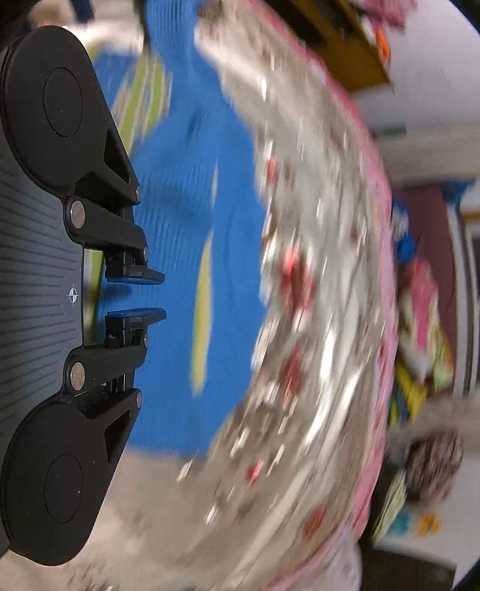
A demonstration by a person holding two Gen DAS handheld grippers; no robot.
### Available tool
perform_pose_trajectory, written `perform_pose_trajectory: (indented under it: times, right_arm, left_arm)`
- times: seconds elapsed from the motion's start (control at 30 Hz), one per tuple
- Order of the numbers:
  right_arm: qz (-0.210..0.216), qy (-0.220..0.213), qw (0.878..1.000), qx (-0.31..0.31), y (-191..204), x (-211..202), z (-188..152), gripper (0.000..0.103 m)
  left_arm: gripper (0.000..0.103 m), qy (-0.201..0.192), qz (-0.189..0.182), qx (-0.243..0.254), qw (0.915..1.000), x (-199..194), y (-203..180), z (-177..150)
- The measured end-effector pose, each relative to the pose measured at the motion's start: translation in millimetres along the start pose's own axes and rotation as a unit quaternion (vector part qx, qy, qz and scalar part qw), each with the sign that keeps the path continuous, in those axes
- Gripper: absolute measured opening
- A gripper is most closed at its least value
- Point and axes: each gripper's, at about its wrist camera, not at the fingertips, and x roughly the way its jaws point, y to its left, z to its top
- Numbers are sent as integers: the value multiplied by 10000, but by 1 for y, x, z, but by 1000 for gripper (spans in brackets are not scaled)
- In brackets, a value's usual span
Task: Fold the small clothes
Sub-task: 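Carry the held sleeve across the sweater body with the right tool, then lay the sleeve on the body and open the right tool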
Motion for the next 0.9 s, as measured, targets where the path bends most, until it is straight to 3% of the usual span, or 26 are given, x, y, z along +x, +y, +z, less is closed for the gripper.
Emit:
perform_pose_trajectory:
  times: [0.07, 0.2, 0.33, 0.43, 0.53, 0.67, 0.77, 0.9]
  right_arm:
    - [-370, 286, 9986, 254, -24, 15, -9, 14]
    - [-195, 256, 9949, 954, -59, 13, -13, 14]
    - [-417, 8, 9962, 767, -61, 5, -11, 15]
    - [-695, 273, 9942, 780, -63, 17, -13, 14]
    - [-708, -3, 9960, 545, -45, 5, -9, 18]
    - [246, -345, 9991, -82, 6, -18, -5, 18]
    - [1059, -436, 9911, -679, 50, -24, 1, 18]
    - [1511, -382, 9763, -1502, 103, -12, 3, 17]
  left_arm:
    - [103, 18, 16, 11, 10000, 1, 0, 0]
    - [103, 29, 63, 71, 10000, 4, -2, -1]
    - [103, 42, 96, 112, 9999, 6, -3, -2]
    - [103, 31, 98, 122, 9999, 5, -3, -2]
    - [103, 10, 131, 118, 9998, 5, -2, -1]
    - [103, 0, 190, 98, 9998, 5, 2, 0]
    - [103, -25, 210, 46, 9998, 3, 5, 2]
    - [103, -45, 218, -9, 9998, 2, 9, 4]
